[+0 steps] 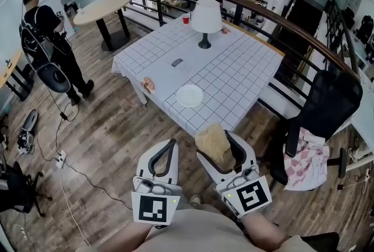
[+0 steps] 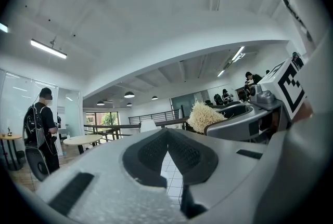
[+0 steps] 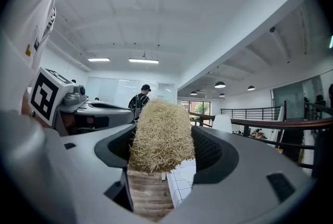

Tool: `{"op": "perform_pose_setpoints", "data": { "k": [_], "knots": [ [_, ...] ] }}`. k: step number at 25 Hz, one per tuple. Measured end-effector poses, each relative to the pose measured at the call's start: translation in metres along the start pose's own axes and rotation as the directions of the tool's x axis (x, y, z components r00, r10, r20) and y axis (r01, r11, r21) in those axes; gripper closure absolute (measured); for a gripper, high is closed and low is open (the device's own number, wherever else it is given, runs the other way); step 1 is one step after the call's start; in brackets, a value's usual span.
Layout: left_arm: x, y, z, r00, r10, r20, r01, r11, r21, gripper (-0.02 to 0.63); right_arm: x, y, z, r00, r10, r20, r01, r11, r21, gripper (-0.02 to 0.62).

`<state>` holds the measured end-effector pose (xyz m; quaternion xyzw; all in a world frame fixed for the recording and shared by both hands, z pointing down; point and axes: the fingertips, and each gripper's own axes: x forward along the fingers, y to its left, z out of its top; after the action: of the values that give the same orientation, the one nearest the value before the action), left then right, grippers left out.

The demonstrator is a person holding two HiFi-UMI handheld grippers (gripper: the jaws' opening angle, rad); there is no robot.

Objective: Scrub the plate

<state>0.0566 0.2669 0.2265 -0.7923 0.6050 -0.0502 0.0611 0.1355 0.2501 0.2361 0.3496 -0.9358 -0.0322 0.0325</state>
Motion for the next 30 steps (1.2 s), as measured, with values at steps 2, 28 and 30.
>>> {"op": "perform_pose_setpoints", "data": {
  "k": [2, 28, 30],
  "knots": [
    [0.004, 0.000, -0.001, 1.000, 0.001, -0.002, -0.001, 1.000, 0.002, 0.591, 0.002, -0.004, -0.001, 1.000, 0.000, 0.002, 0.000, 1.000, 0.000, 0.275],
    [0.144, 0.108, -0.048, 0.997, -0.066, -0.037, 0.065, 0.998, -0.025, 0.591, 0.157, -0.074, -0.034, 0.993, -0.047, -0.104, 0.047, 0.999, -0.006, 0.275],
    [0.159, 0.123, -0.052, 0.996, -0.076, -0.044, 0.074, 0.997, -0.034, 0.591, 0.176, -0.081, -0.034, 0.992, -0.055, -0.110, 0.055, 0.998, -0.009, 0.275]
  ]
}}
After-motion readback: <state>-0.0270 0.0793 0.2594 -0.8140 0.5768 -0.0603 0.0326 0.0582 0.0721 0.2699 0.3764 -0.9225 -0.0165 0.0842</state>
